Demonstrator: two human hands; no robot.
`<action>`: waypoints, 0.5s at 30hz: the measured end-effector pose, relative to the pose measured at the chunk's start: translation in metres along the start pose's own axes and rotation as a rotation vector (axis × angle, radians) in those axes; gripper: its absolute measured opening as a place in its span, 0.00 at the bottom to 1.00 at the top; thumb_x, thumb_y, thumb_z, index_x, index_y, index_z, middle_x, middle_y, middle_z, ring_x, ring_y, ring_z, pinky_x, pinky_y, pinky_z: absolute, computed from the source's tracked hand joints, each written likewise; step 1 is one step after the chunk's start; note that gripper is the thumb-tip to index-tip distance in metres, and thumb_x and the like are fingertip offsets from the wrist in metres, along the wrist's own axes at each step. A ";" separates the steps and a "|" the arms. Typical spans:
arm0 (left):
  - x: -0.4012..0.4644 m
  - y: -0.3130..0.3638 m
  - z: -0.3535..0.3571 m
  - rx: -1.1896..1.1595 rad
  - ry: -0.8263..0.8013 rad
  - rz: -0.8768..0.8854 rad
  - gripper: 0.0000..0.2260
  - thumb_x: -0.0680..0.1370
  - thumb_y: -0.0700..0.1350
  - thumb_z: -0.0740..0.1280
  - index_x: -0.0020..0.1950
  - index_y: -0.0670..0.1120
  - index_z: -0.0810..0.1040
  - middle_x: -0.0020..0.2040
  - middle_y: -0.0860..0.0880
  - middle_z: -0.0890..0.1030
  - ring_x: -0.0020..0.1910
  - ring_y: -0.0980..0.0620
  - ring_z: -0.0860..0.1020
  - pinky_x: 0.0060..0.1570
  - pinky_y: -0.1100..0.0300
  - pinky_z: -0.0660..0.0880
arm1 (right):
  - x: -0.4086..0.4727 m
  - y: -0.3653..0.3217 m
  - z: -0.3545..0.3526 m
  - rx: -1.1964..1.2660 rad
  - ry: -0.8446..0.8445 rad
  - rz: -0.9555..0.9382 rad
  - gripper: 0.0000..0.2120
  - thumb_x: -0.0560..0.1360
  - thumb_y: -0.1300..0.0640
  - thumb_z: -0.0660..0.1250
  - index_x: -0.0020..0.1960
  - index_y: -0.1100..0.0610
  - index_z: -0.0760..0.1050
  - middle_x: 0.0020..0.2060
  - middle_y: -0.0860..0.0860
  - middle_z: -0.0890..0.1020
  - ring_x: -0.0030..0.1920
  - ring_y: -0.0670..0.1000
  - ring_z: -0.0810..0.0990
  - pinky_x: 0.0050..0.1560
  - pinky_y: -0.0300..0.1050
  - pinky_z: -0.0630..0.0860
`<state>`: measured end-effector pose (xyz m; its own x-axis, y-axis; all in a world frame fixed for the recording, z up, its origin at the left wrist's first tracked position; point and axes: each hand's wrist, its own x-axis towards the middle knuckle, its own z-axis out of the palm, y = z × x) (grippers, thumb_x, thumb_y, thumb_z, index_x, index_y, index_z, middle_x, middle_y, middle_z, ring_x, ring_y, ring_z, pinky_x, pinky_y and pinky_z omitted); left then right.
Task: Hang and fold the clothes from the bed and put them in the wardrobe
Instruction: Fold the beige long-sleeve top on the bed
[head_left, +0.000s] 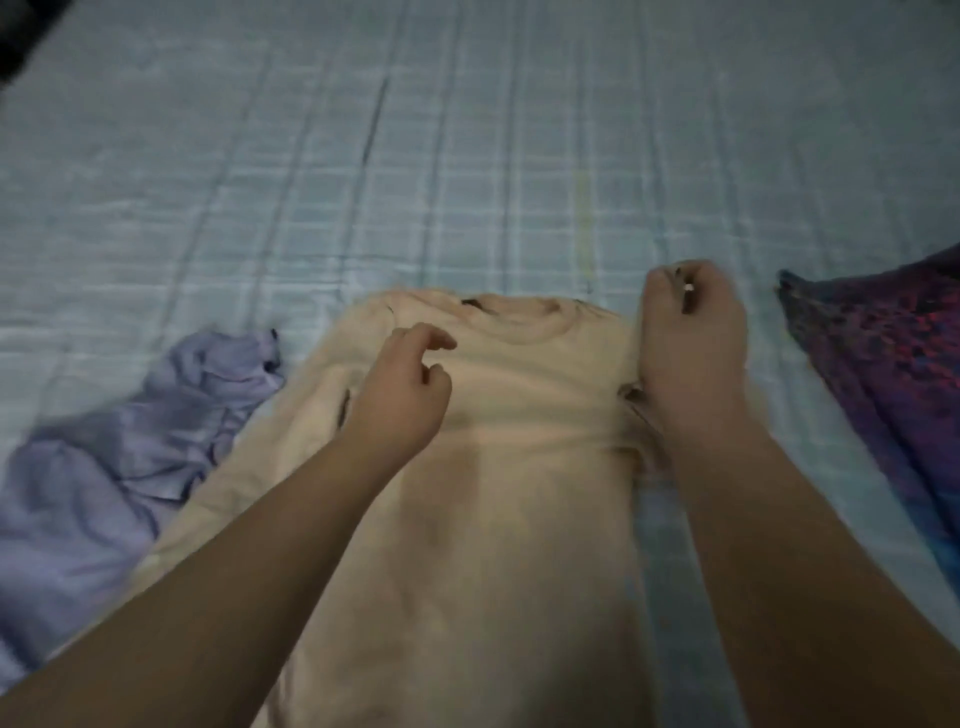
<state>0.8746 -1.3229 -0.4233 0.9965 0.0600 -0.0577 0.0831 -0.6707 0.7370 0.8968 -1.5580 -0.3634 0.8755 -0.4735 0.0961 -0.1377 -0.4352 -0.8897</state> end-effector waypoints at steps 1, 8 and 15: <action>0.004 -0.015 -0.018 -0.009 0.013 -0.012 0.15 0.74 0.36 0.62 0.55 0.54 0.75 0.55 0.55 0.75 0.41 0.62 0.74 0.46 0.61 0.68 | -0.006 -0.012 0.028 0.001 -0.032 -0.003 0.09 0.79 0.55 0.62 0.42 0.58 0.71 0.30 0.50 0.70 0.27 0.43 0.68 0.27 0.33 0.65; 0.015 -0.124 -0.091 -0.028 0.045 -0.085 0.14 0.74 0.36 0.62 0.53 0.54 0.74 0.54 0.55 0.77 0.39 0.60 0.74 0.43 0.65 0.71 | -0.069 -0.028 0.206 -0.069 -0.230 0.004 0.06 0.78 0.49 0.63 0.45 0.50 0.72 0.35 0.47 0.77 0.36 0.56 0.80 0.37 0.55 0.80; -0.016 -0.211 -0.127 -0.066 0.039 -0.161 0.13 0.74 0.32 0.62 0.53 0.47 0.74 0.50 0.50 0.77 0.44 0.54 0.73 0.44 0.69 0.64 | -0.117 0.006 0.297 -0.106 -0.534 0.233 0.11 0.80 0.47 0.60 0.43 0.51 0.73 0.38 0.52 0.79 0.40 0.55 0.79 0.46 0.53 0.79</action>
<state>0.8405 -1.0888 -0.4924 0.9692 0.1925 -0.1537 0.2402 -0.6001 0.7630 0.9308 -1.2779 -0.5123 0.9249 -0.1268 -0.3585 -0.3755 -0.4529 -0.8086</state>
